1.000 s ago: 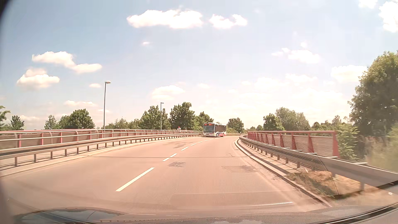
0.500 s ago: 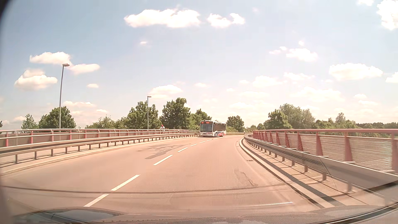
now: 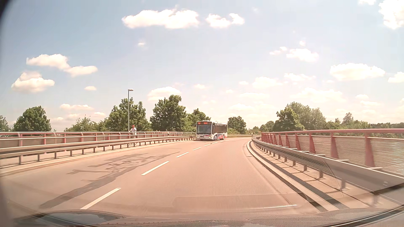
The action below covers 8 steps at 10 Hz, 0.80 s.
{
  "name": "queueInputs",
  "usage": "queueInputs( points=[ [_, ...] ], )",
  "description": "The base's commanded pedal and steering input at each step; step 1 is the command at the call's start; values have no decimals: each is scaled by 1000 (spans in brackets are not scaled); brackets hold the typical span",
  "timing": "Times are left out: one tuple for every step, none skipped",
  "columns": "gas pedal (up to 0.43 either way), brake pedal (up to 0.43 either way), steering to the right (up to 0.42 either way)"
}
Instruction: Follow the waypoints while adhering to traffic rules and regulations
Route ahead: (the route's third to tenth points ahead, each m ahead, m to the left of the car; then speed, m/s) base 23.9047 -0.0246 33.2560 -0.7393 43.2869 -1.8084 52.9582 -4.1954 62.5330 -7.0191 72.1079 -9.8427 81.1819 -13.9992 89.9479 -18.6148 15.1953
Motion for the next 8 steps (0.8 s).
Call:
queueInputs(
  points=[
    [130,6,19],
    [118,12,19],
    [118,12,18],
    [118,12,16],
    [118,12,16],
    [118,12,16],
    [118,12,16],
    [118,12,17]
  ],
)
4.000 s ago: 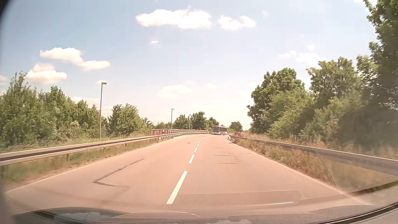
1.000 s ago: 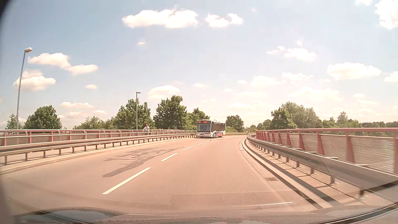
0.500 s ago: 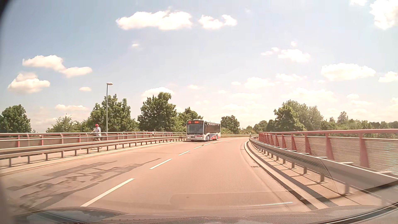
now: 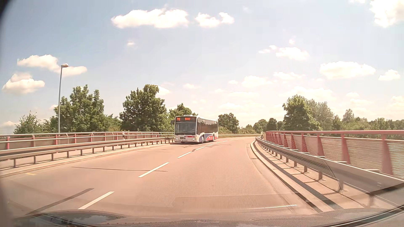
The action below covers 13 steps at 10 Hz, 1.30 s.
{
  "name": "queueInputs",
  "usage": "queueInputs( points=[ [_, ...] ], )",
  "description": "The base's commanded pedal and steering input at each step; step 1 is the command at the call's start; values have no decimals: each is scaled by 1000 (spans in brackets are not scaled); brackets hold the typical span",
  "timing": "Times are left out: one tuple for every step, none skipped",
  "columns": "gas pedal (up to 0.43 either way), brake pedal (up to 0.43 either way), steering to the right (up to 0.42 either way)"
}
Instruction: Follow the waypoints while adhering to traffic rules and regulations
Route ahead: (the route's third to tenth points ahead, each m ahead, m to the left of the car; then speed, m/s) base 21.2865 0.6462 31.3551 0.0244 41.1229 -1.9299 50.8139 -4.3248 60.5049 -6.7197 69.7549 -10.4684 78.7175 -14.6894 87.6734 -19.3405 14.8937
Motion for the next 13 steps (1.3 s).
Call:
queueInputs(
  points=[
    [118,12,17],
    [118,12,18],
    [118,12,19],
    [118,12,21],
    [130,12,21],
    [130,12,21],
    [130,12,23],
    [130,12,25],
    [130,12,28],
    [130,12,30],
    [130,12,29],
    [130,12,29],
    [138,12,29]
  ],
)
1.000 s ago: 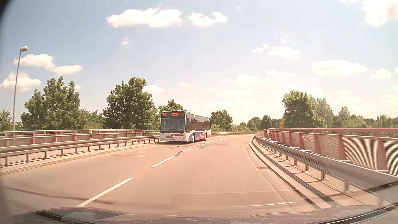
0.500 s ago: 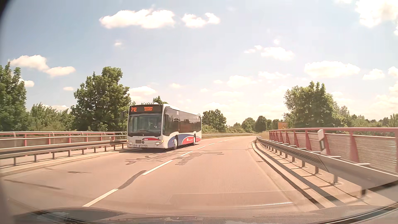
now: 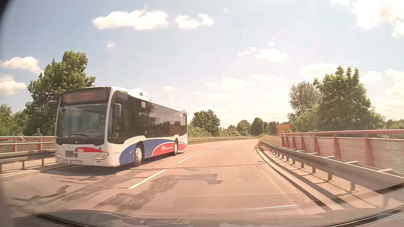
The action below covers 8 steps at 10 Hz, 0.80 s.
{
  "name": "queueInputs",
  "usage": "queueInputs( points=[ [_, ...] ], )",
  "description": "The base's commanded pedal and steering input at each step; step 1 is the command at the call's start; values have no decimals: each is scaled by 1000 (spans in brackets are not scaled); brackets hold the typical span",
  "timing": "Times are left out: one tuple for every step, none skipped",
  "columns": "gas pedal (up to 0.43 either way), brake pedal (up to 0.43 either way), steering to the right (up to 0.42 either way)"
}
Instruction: Follow the waypoints while adhering to traffic rules and regulations
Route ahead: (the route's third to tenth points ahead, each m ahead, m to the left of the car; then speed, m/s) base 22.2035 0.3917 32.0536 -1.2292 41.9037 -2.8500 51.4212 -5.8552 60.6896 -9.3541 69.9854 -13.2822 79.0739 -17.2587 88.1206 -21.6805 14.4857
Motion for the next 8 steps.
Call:
queueInputs(
  points=[
    [138,12,29],
    [138,12,30],
    [138,12,29],
    [138,12,28],
    [138,12,28],
    [138,6,27],
    [138,6,25],
    [150,12,24]
  ],
)
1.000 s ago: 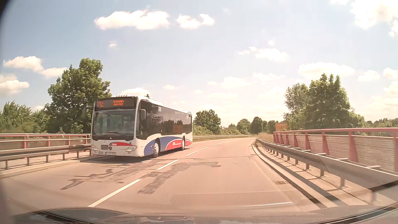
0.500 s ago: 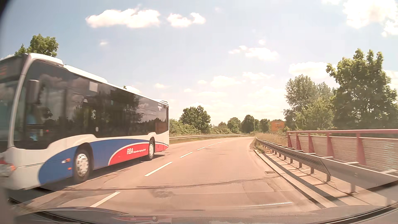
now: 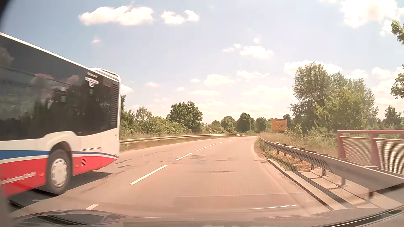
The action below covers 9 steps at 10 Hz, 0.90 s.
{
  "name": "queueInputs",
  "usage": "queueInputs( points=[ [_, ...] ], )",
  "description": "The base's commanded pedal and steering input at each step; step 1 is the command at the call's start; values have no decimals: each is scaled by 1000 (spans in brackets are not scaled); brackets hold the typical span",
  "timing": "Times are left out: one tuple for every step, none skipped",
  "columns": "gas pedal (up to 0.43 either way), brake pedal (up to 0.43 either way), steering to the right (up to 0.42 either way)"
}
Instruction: Follow the waypoints while adhering to traffic rules and regulations
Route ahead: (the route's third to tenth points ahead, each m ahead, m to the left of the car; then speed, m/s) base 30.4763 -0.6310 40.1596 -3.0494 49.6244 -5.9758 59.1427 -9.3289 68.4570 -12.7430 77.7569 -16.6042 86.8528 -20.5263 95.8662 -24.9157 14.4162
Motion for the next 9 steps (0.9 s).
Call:
queueInputs(
  points=[
    [150,12,23],
    [169,6,23],
    [169,12,23],
    [169,12,23],
    [169,12,23],
    [169,6,23],
    [177,12,24],
    [177,12,24],
    [177,12,24]
  ],
)
